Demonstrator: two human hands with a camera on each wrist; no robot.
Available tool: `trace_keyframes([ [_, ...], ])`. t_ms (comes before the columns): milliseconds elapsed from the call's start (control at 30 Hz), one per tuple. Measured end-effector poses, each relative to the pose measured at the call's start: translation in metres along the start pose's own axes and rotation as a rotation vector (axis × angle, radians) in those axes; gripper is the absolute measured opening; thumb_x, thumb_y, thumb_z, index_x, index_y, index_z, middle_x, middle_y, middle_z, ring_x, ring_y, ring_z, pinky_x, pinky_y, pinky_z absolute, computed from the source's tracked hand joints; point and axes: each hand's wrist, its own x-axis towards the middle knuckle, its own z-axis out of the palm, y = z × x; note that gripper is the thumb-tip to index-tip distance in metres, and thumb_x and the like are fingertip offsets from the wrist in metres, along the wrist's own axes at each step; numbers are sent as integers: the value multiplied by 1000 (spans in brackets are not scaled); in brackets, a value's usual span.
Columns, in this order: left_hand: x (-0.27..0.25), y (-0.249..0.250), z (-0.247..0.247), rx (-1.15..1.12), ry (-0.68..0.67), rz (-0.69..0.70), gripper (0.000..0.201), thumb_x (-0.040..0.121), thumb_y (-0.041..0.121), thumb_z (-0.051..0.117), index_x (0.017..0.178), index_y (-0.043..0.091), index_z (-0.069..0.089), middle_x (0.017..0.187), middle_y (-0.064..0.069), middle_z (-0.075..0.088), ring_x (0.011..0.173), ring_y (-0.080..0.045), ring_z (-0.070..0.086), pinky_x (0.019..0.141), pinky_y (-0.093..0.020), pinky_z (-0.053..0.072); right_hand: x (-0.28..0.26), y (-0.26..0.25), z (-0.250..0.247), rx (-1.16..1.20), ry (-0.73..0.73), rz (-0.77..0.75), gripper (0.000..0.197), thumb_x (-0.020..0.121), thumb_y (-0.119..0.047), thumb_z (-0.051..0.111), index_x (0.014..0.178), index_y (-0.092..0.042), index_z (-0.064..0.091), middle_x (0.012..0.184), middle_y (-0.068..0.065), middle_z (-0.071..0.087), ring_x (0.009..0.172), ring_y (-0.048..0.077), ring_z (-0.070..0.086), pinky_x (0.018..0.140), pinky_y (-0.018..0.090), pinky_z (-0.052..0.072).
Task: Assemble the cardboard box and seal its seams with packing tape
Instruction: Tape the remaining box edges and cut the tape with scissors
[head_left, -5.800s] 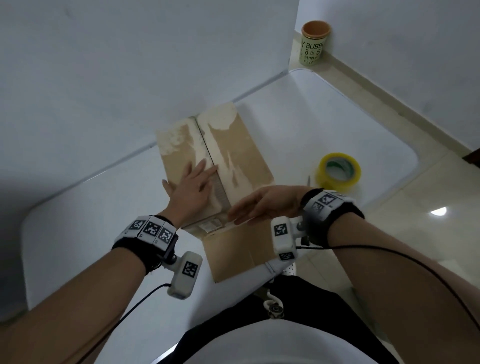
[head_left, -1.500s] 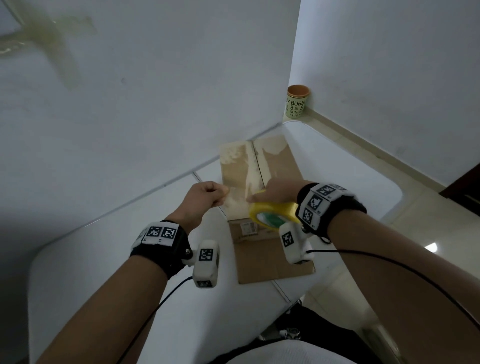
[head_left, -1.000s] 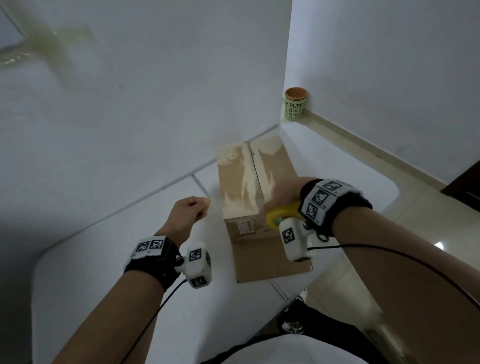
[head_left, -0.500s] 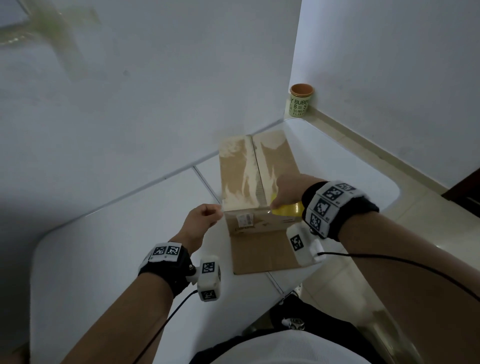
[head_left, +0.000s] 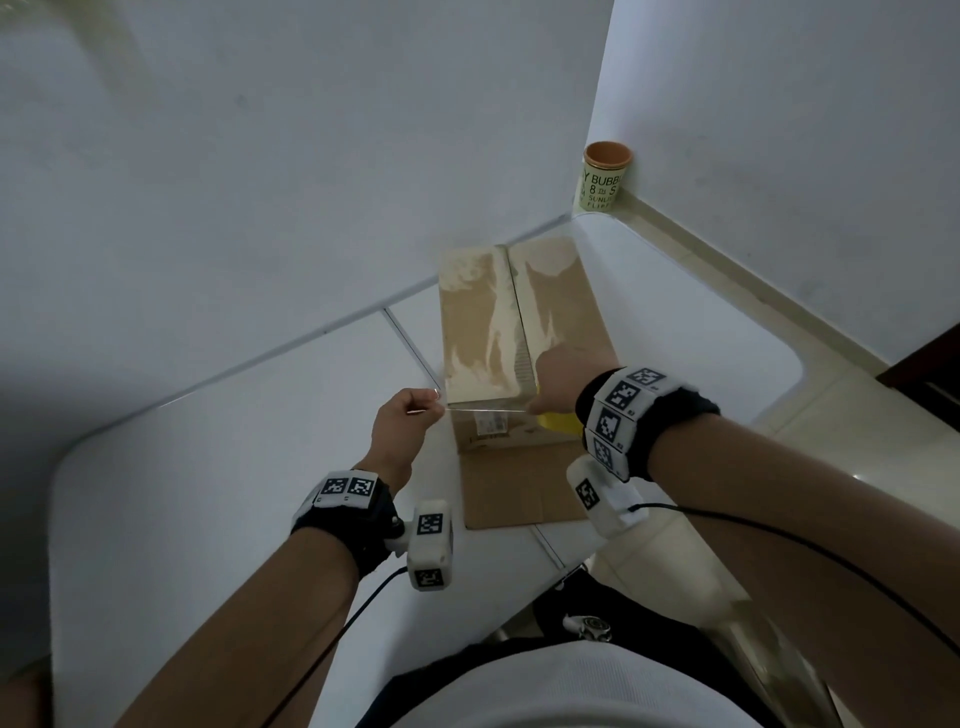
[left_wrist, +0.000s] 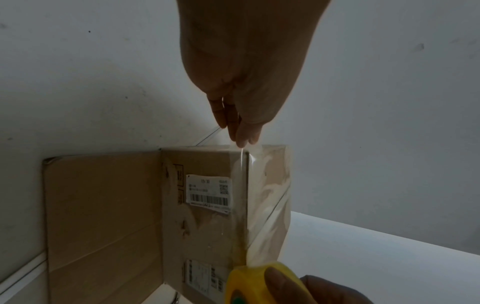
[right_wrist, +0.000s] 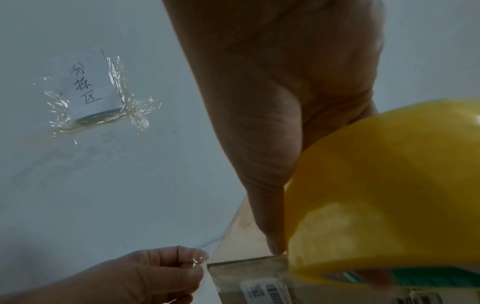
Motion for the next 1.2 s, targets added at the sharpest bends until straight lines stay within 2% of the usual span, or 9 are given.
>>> trace_keyframes([
  [267, 5, -2, -5, -17, -39, -9, 11, 88, 8, 66, 93, 17, 67, 93, 3, 63, 86, -7, 58, 75, -18, 41, 23, -10, 7, -18, 16, 9, 25, 90, -33, 55, 82, -10, 48, 66, 1, 52, 70, 21, 59, 65, 31, 52],
  [433, 5, -3, -9, -20, -63, -18, 12, 88, 9, 66, 98, 14, 67, 97, 1, 64, 86, -6, 59, 74, -17, 41, 40, -13, 13, -25, -2, 31, 41, 93, -30, 52, 61, -8, 40, 61, 1, 46, 53, 15, 45, 56, 29, 43],
  [567, 7, -2, -12, -5, -92, -28, 14, 89, 10, 65, 102, 14, 67, 97, 2, 64, 87, -6, 59, 74, -17, 42, 54, -20, 23, 30, -25, 72, 18, 95, -24, 48, 96, -10, 58, 61, 0, 41, 51, 14, 39, 47, 27, 34],
  [733, 7, -3, -16, 1, -124, -30, 18, 88, 9, 66, 106, 13, 69, 92, 2, 63, 85, -7, 58, 80, -19, 43, 55, -25, 26, 150, 22, 93, 28, 84, -30, 56, 107, -17, 64, 64, -2, 33, 80, 22, 44, 72, 33, 38],
  [833, 8, -2, -19, -8, -143, -37, 21, 87, 6, 66, 107, 12, 69, 93, 0, 65, 87, -8, 60, 85, -21, 45, 51, -27, 16, 116, 20, 127, 35, 87, -29, 54, 116, -11, 63, 93, 5, 61, 98, 29, 58, 73, 33, 37],
  [900, 8, 0, -22, 1, -163, -39, 24, 87, 3, 64, 109, 11, 69, 95, 0, 67, 91, -11, 61, 90, -26, 45, 58, -32, 19, 130, -27, 164, 32, 87, -29, 54, 112, -12, 64, 108, 9, 63, 104, 29, 60, 73, 33, 38],
  [967, 8, 2, -26, 36, -186, -31, 27, 89, 2, 59, 111, 13, 69, 100, -1, 70, 94, -13, 61, 91, -28, 45, 77, -38, 32, 104, -92, 217, 23, 81, -30, 55, 95, -14, 65, 90, 6, 63, 87, 26, 63, 75, 33, 44],
  [1067, 8, 4, -36, 103, -227, -55, 30, 94, 7, 52, 113, 21, 70, 111, 3, 70, 99, -16, 62, 91, -28, 46, 133, -33, 66, 93, -191, 299, 22, 70, -30, 56, 79, -14, 68, 72, 12, 66, 66, 32, 65, 74, 58, 50],
  [1200, 13, 9, -43, 211, -248, -81, 39, 95, 5, 44, 115, 26, 70, 128, 6, 59, 101, -18, 65, 89, -28, 49, 113, -40, 53, 77, -214, 230, 15, 71, -32, 57, 65, -18, 60, 67, 5, 63, 62, 25, 62, 74, 48, 52],
])
